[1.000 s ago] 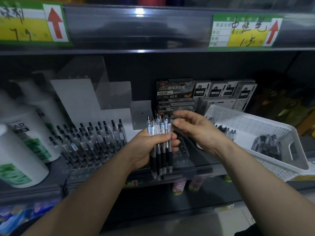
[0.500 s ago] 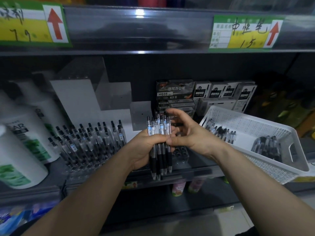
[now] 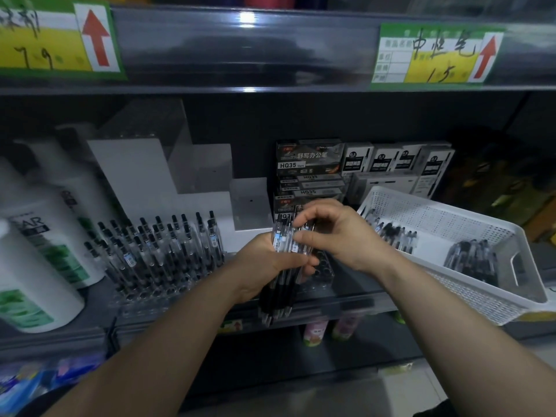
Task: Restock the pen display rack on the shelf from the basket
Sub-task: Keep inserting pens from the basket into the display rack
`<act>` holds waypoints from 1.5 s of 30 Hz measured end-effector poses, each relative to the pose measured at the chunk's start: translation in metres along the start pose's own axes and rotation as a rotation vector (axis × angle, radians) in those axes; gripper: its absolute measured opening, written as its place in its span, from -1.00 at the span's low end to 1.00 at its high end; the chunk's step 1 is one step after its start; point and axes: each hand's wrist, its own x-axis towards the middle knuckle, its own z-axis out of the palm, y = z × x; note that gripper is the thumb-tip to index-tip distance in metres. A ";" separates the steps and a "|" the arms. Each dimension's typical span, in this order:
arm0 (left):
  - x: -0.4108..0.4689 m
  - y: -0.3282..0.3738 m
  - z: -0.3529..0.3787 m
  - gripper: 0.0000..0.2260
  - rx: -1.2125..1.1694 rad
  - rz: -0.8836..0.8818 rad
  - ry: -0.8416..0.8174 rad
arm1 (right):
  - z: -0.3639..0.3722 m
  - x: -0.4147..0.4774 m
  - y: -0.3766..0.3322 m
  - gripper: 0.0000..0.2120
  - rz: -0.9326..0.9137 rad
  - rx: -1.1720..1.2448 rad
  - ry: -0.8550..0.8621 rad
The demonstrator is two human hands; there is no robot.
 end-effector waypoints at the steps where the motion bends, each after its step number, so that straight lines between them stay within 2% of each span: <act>1: 0.000 -0.001 0.000 -0.83 0.008 -0.008 -0.003 | 0.000 0.000 -0.001 -0.83 0.004 -0.010 0.005; 5: -0.001 -0.002 0.001 -0.78 0.058 -0.014 -0.024 | -0.001 0.002 0.002 -0.84 0.033 0.008 0.017; 9: -0.001 -0.001 0.000 -0.78 0.049 0.010 -0.049 | -0.006 0.003 0.005 -0.67 0.121 0.339 0.009; 12: -0.003 0.000 0.002 -0.82 0.080 0.043 -0.092 | -0.005 0.000 0.004 -0.53 0.241 0.495 -0.182; 14: -0.005 0.001 0.003 -0.84 0.090 0.060 -0.112 | -0.002 -0.002 0.003 -0.61 0.246 0.594 -0.324; 16: -0.006 0.002 0.003 -0.85 0.087 0.064 -0.121 | -0.001 -0.003 0.003 -0.73 0.214 0.666 -0.390; 19: -0.007 0.002 0.004 -0.86 0.077 0.057 -0.112 | -0.002 -0.003 0.003 -0.70 0.201 0.718 -0.421; 30: -0.008 0.002 0.004 -0.81 0.000 0.055 -0.103 | -0.002 -0.001 0.001 -0.69 0.216 0.682 -0.364; 36: -0.007 0.003 0.006 -0.73 -0.155 -0.005 -0.123 | 0.003 -0.001 -0.001 -0.90 0.275 0.709 -0.263; 38: -0.006 0.004 0.007 -0.74 -0.196 -0.021 -0.125 | 0.004 -0.001 0.000 -0.87 0.320 0.716 -0.223; 42: -0.004 0.004 0.008 -0.75 -0.255 -0.066 -0.128 | 0.003 0.003 0.008 -0.68 0.366 0.715 -0.185; 45: -0.001 0.003 0.006 -0.74 -0.228 -0.114 -0.083 | 0.002 0.006 0.010 -0.73 0.392 0.711 -0.186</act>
